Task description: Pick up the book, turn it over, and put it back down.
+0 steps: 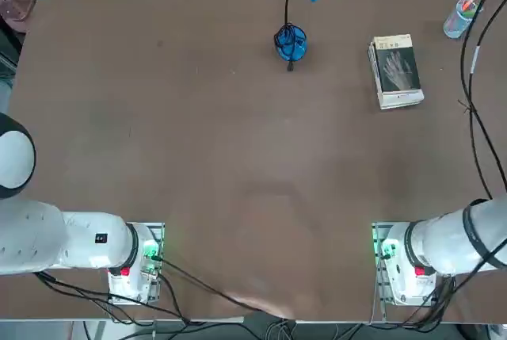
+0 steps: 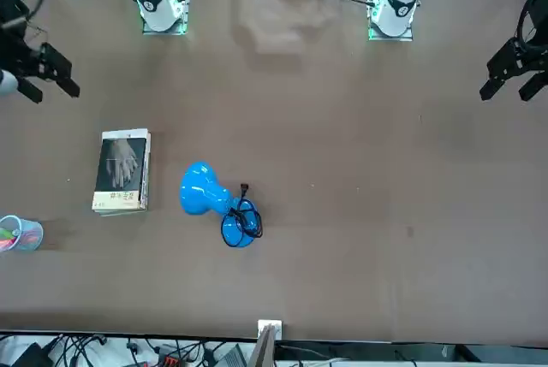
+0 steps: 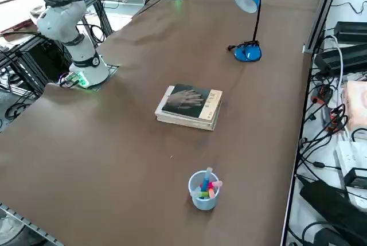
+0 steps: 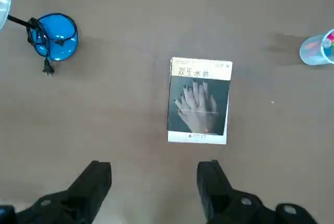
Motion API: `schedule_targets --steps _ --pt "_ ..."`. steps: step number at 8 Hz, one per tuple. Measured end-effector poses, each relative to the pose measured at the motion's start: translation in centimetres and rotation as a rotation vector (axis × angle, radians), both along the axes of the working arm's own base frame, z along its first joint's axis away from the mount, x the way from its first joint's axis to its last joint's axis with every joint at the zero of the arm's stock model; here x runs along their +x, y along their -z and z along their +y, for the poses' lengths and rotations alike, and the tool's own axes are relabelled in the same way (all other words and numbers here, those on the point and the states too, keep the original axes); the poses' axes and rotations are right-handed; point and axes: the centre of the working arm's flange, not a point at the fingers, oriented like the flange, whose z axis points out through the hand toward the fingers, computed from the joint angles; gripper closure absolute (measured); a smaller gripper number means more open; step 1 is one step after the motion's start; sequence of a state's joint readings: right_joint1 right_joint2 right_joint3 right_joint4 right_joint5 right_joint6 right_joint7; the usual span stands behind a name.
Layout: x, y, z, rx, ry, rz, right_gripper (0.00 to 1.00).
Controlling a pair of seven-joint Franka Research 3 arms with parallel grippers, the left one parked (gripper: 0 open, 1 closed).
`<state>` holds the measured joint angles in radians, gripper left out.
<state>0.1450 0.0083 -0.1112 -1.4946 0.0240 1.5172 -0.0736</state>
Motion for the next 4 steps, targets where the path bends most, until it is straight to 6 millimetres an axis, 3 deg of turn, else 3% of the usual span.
schedule_targets --steps 4 --pt "-3.4 1.2 -2.3 0.004 0.040 0.026 0.00"
